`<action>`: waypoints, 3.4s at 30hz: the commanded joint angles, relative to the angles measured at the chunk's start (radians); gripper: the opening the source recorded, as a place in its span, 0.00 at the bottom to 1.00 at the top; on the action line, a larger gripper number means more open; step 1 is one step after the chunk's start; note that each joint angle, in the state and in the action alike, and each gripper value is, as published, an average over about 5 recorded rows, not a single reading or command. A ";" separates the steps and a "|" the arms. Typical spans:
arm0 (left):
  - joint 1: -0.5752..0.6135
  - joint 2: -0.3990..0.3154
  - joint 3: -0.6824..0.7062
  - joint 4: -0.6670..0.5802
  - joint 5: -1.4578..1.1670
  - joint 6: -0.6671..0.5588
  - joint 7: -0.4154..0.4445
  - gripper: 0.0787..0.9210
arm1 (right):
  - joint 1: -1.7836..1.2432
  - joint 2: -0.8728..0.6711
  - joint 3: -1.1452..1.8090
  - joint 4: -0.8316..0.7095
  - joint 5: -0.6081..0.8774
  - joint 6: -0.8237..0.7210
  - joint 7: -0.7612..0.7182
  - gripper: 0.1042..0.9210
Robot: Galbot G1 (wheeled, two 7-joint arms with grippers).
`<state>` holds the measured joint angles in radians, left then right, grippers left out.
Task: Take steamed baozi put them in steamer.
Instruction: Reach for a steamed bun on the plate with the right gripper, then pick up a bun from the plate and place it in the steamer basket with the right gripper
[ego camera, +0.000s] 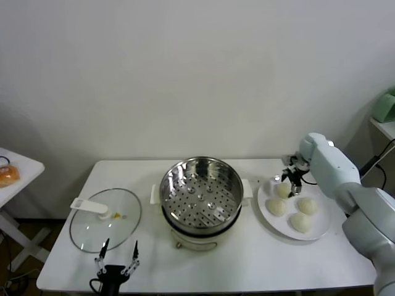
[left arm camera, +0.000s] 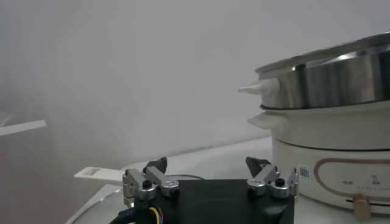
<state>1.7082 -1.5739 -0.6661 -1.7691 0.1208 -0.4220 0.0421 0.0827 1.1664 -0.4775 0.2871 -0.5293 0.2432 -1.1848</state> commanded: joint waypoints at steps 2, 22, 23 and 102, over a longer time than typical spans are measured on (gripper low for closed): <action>-0.004 0.001 -0.002 0.005 0.000 -0.001 0.000 0.88 | 0.001 0.007 0.012 -0.016 -0.016 0.006 0.010 0.79; 0.009 0.003 -0.010 -0.007 0.004 -0.006 -0.004 0.88 | 0.137 -0.130 -0.222 0.220 0.180 0.023 -0.004 0.66; 0.010 0.003 -0.012 -0.008 0.004 -0.006 -0.005 0.88 | 0.171 -0.152 -0.281 0.265 0.221 0.025 -0.006 0.66; -0.013 -0.025 -0.028 0.026 0.032 -0.037 -0.036 0.88 | 0.369 0.337 -0.761 0.435 0.408 0.629 0.016 0.66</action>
<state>1.6949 -1.5994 -0.6941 -1.7430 0.1526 -0.4586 0.0065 0.4699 1.4850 -1.2487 0.7511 -0.1045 0.8238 -1.1677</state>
